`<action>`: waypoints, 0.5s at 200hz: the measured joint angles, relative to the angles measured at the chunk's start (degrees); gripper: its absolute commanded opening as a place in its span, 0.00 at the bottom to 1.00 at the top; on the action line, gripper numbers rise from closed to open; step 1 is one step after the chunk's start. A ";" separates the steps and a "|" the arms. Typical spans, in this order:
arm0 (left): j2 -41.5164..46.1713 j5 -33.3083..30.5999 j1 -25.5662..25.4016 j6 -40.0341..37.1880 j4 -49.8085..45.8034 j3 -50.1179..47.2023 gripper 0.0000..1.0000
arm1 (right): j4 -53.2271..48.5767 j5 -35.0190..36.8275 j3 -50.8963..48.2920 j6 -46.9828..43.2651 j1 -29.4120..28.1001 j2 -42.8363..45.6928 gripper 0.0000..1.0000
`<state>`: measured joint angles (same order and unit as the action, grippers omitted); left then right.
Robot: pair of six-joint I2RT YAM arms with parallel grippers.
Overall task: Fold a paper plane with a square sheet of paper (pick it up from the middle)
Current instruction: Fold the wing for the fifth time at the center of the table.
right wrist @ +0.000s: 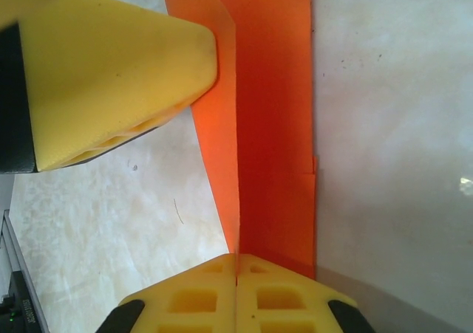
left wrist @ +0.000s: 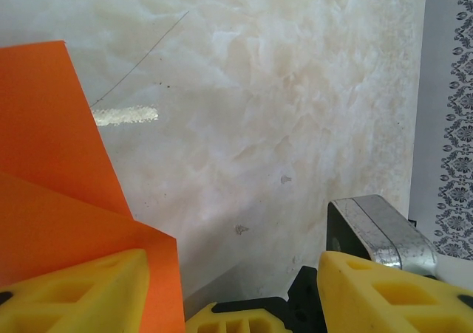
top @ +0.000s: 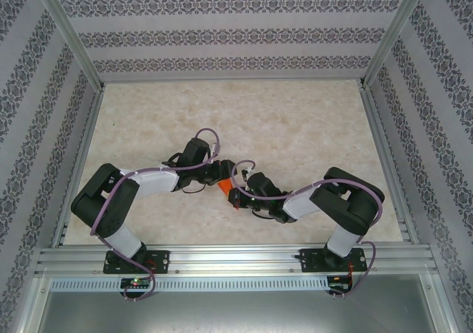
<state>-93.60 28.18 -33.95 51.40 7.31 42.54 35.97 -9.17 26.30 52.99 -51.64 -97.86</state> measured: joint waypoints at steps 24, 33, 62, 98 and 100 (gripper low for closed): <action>0.17 0.02 0.00 -0.17 -0.07 0.00 0.64 | 1.79 -1.05 -0.72 1.29 0.48 0.00 0.03; 0.48 0.04 0.00 -0.22 -0.09 0.00 0.65 | 2.89 -1.55 -1.22 1.86 0.81 0.00 0.03; 2.60 0.09 0.00 -0.59 -0.26 -0.07 0.65 | 6.43 -3.23 -2.16 4.13 1.51 -0.02 0.03; 2.58 1.18 0.00 -0.63 -0.02 -0.66 0.65 | 9.86 -4.46 -2.16 5.92 1.53 -1.11 0.06; 2.49 1.25 0.00 -0.63 0.02 -0.66 0.65 | 9.92 -4.46 -2.16 5.99 1.53 -1.22 0.06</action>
<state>-91.11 29.43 -33.95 50.76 7.33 41.89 45.89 -13.63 24.14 58.98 -50.11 -99.09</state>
